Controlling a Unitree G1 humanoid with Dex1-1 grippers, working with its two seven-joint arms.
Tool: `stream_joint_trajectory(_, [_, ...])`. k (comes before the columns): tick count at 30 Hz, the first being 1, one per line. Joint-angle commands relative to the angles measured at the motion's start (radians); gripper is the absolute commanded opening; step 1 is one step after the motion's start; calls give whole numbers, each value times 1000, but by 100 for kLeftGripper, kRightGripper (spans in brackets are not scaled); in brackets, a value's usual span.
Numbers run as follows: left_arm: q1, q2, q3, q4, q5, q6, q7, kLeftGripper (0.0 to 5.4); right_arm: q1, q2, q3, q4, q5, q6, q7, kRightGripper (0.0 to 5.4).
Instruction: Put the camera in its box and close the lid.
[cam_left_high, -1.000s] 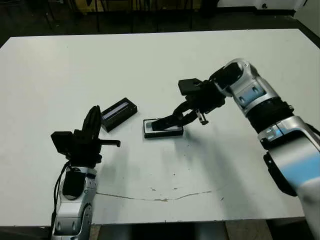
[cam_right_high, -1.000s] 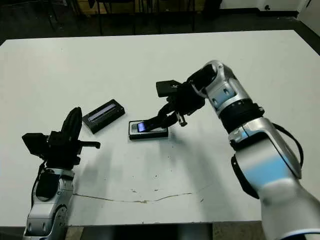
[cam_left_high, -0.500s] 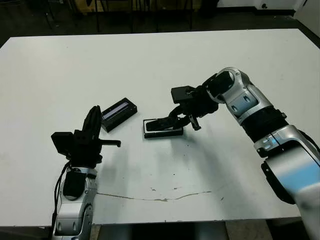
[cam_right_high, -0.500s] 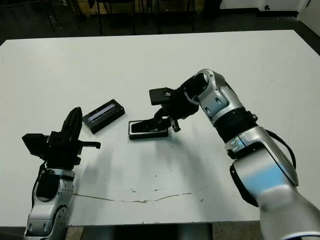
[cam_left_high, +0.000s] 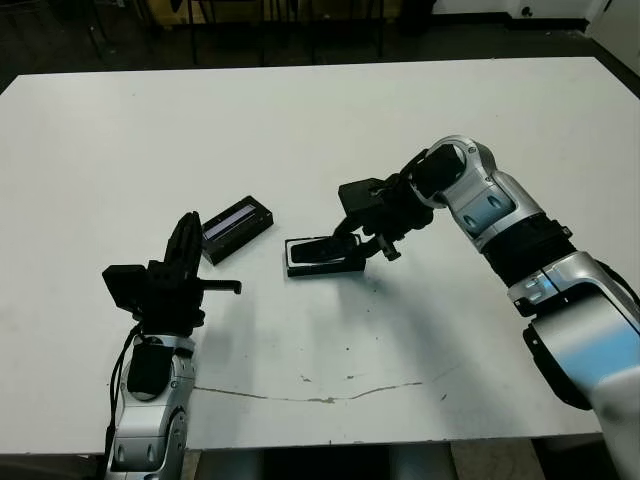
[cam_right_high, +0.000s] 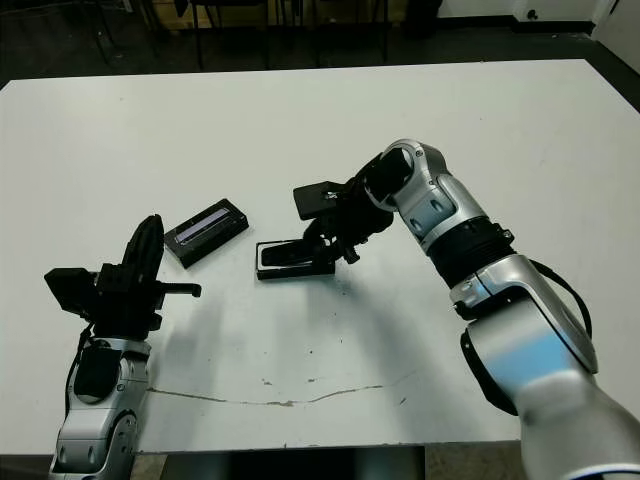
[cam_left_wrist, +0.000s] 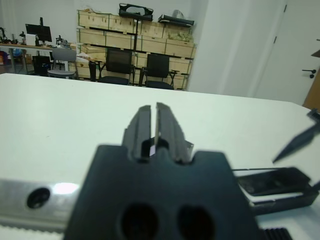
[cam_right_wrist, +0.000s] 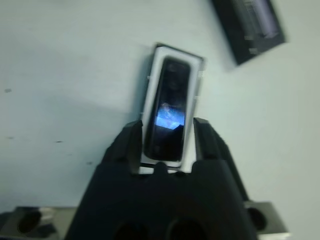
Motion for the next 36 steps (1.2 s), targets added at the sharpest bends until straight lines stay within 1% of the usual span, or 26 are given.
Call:
stream_joint_trajectory(1, [17, 6, 4, 11, 8, 9, 7, 0, 33, -60, -16, -99, -57, 4, -93, 255])
stream_joint_trajectory(3, [18, 6, 2, 7, 7, 16, 8, 0, 62, -88, -20, -182, -105, 16, -166, 290])
stream_joint_trajectory(5, [18, 5, 1, 5, 7, 18, 10, 0, 90, -112, -36, -248, -119, 19, -215, 325])
stream_joint_trajectory(8, [17, 8, 1, 10, 10, 7, 6, 0, 117, -134, -64, -290, -103, 0, -255, 376])
stream_joint_trajectory(12, [17, 11, 5, 13, 7, 3, 3, 0, 137, -159, -122, -340, -56, 66, -259, 447])
stream_joint_trajectory(14, [14, 16, 9, 14, 3, 3, -2, 0, 169, -161, -187, -377, -10, 114, -302, 482])
stream_joint_trajectory(16, [10, 19, 16, 12, -7, 8, -6, 0, 224, -153, -261, -441, 22, 166, -386, 518])
stream_joint_trajectory(17, [7, 25, 21, 8, -12, 12, -11, 0, 261, -145, -297, -479, 29, 176, -446, 536])
stream_joint_trajectory(18, [3, 34, 28, -2, -18, 21, -17, 0, 301, -132, -338, -518, 41, 202, -506, 539])
stream_joint_trajectory(20, [-10, 62, 47, -23, -22, 36, -28, 0, 381, -103, -409, -580, 71, 221, -619, 528])
stream_joint_trajectory(22, [-27, 111, 67, -48, -13, 59, -45, 0, 441, -92, -445, -616, 102, 221, -676, 499])
stream_joint_trajectory(23, [-37, 154, 76, -69, 5, 83, -62, 0, 467, -97, -454, -628, 116, 214, -684, 482])
stream_joint_trajectory(25, [-69, 285, 92, -124, 22, 187, -140, 10, 514, -120, -458, -650, 140, 197, -677, 445])
stream_joint_trajectory(26, [-93, 357, 101, -142, 17, 246, -192, 22, 534, -128, -457, -667, 147, 205, -673, 427])
stream_joint_trajectory(28, [-144, 468, 109, -147, 8, 323, -279, 47, 565, -137, -455, -702, 158, 227, -676, 391])
stream_joint_trajectory(31, [-245, 603, 94, -100, 18, 380, -395, 101, 598, -138, -460, -740, 174, 248, -690, 334])
stream_joint_trajectory(34, [-353, 684, 50, -13, 32, 406, -497, 156, 613, -139, -466, -757, 185, 253, -704, 281])
stream_joint_trajectory(36, [-413, 706, 21, 47, 34, 414, -547, 194, 622, -143, -465, -769, 185, 259, -715, 243])
